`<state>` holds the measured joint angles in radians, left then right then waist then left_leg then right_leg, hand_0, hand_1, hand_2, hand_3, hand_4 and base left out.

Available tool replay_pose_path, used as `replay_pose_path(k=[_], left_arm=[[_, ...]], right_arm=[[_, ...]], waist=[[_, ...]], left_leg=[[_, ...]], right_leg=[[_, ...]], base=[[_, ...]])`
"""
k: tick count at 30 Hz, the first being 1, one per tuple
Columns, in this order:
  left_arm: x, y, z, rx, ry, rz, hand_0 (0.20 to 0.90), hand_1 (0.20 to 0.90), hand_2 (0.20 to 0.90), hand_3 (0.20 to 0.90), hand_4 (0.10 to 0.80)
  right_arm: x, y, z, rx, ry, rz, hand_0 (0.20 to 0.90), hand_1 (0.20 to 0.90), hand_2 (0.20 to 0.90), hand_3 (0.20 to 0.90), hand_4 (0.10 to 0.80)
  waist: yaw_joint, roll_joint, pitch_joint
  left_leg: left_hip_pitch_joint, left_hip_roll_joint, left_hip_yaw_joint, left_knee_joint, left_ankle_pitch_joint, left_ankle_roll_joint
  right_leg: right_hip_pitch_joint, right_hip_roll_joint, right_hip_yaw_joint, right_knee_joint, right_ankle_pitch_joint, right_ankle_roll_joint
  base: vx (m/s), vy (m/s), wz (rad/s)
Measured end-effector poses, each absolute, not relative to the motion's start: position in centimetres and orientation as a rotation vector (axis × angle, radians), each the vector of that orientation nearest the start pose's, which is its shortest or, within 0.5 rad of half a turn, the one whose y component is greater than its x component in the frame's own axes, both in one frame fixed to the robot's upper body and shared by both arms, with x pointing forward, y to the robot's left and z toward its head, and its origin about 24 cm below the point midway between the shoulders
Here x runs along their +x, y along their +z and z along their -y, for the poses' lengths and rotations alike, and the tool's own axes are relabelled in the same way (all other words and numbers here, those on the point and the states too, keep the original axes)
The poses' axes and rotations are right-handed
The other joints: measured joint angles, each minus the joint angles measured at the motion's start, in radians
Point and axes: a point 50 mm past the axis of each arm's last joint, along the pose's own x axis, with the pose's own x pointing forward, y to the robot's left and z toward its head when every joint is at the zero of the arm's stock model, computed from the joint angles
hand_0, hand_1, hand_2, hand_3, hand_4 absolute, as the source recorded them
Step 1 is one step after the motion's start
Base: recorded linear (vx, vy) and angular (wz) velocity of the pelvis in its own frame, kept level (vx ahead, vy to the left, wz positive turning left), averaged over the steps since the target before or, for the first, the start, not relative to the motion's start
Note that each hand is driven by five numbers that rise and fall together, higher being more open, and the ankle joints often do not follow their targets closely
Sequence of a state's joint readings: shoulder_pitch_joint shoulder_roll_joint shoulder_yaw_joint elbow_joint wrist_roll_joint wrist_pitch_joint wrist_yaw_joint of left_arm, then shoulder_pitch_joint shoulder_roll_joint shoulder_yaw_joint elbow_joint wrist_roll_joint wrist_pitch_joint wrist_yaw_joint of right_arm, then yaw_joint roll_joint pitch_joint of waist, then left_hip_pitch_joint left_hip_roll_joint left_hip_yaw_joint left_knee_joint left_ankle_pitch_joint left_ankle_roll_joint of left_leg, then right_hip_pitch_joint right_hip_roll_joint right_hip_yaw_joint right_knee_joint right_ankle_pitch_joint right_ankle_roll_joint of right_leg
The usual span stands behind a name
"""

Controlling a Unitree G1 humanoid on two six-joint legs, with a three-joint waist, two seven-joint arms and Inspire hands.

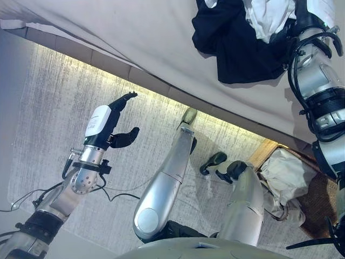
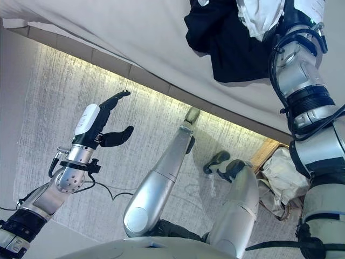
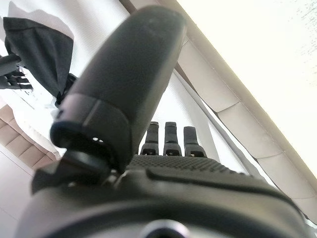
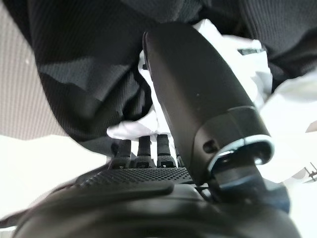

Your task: Pick up the clothes from the bed and place them into the basket

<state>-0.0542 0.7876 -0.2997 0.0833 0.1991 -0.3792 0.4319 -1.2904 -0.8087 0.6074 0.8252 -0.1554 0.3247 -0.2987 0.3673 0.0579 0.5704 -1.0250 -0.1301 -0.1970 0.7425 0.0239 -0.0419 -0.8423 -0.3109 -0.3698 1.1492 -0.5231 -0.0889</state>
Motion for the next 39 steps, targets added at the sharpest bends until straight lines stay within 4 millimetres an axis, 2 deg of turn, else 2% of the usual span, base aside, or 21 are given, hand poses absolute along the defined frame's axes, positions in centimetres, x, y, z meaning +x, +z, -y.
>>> replay_pose_path(k=[3,4,5,6,12,20,27,34,39], left_arm=[[25.2,9.6,-22.3,0.849,-0.051,0.461,0.900,0.900,0.900,0.900,0.800],[25.3,10.0,-22.2,0.847,-0.054,0.480,0.900,0.900,0.900,0.900,0.800],[25.4,10.4,-22.0,0.848,-0.058,0.502,0.900,0.900,0.900,0.900,0.800],[25.4,10.9,-21.8,0.843,-0.060,0.530,0.900,0.900,0.900,0.900,0.800],[26.3,12.8,-21.4,0.832,-0.072,0.601,0.900,0.900,0.900,0.900,0.800],[27.3,14.4,-20.9,0.730,-0.145,0.600,0.900,0.900,0.900,0.900,0.800],[27.7,14.8,-21.0,0.695,-0.142,0.594,0.900,0.900,0.900,0.900,0.800],[27.7,14.1,-20.9,0.687,-0.134,0.553,0.900,0.900,0.900,0.900,0.800],[27.9,13.7,-20.8,0.684,-0.124,0.526,0.900,0.900,0.900,0.900,0.800]], right_arm=[[39.2,31.7,26.6,-1.131,-0.614,0.196,0.900,0.900,0.900,0.900,0.800],[39.3,32.0,26.6,-1.118,-0.617,0.194,0.691,0.691,0.691,0.656,0.556],[39.3,32.2,26.7,-1.109,-0.619,0.194,0.340,0.340,0.340,0.247,0.147],[39.3,32.5,26.7,-1.103,-0.625,0.194,0.300,0.300,0.300,0.200,0.100],[39.1,34.0,27.1,-1.093,-0.651,0.214,0.300,0.300,0.300,0.200,0.100],[39.6,33.6,26.4,-1.055,-0.575,0.201,0.300,0.300,0.300,0.200,0.100],[40.0,32.7,26.2,-1.050,-0.545,0.154,0.300,0.300,0.300,0.200,0.100],[40.3,30.6,26.6,-1.059,-0.493,0.078,0.300,0.300,0.300,0.200,0.100],[40.5,28.9,26.9,-1.067,-0.447,0.030,0.300,0.300,0.300,0.200,0.100]], waist=[[-0.002,0.001,0.001],[-0.001,0.001,0.001],[-0.001,0.001,0.001],[-0.002,0.001,0.001],[-0.003,0.001,0.001],[-0.017,0.001,0.001],[-0.020,0.001,0.001],[-0.023,0.002,0.001],[-0.029,0.001,0.001]], left_leg=[[-0.019,0.001,0.000,0.004,0.000,0.000],[-0.023,0.001,0.000,0.003,0.000,0.000],[-0.026,0.002,0.000,0.003,0.000,0.000],[-0.029,0.002,0.000,0.003,0.000,0.000],[-0.035,0.003,0.000,0.013,0.000,0.000],[-0.035,0.007,0.012,0.065,-0.012,-0.011],[-0.014,0.009,0.023,0.073,-0.018,-0.010],[0.099,0.014,0.029,0.001,-0.018,-0.010],[0.158,0.034,0.049,-0.020,-0.015,-0.007]], right_leg=[[-0.019,0.000,0.000,0.013,-0.002,-0.004],[-0.025,-0.001,0.000,0.016,-0.002,-0.004],[-0.029,-0.001,-0.001,0.018,-0.003,-0.004],[-0.034,-0.002,-0.001,0.021,-0.003,-0.004],[-0.041,-0.004,0.001,0.029,-0.003,-0.004],[-0.032,0.002,0.024,0.052,-0.005,-0.007],[-0.011,0.001,0.034,0.056,-0.005,-0.008],[0.087,0.009,0.039,-0.008,-0.005,-0.008],[0.153,0.016,0.034,-0.045,-0.002,-0.004]], base=[[0.015,-0.020,0.06],[0.009,-0.016,0.04],[0.010,-0.012,0.04],[0.006,-0.001,0.03],[-0.002,-0.002,-0.02],[-0.013,0.005,-0.07],[-0.005,-0.002,-0.02],[-0.001,0.001,0.00],[0.000,0.002,-0.03]])
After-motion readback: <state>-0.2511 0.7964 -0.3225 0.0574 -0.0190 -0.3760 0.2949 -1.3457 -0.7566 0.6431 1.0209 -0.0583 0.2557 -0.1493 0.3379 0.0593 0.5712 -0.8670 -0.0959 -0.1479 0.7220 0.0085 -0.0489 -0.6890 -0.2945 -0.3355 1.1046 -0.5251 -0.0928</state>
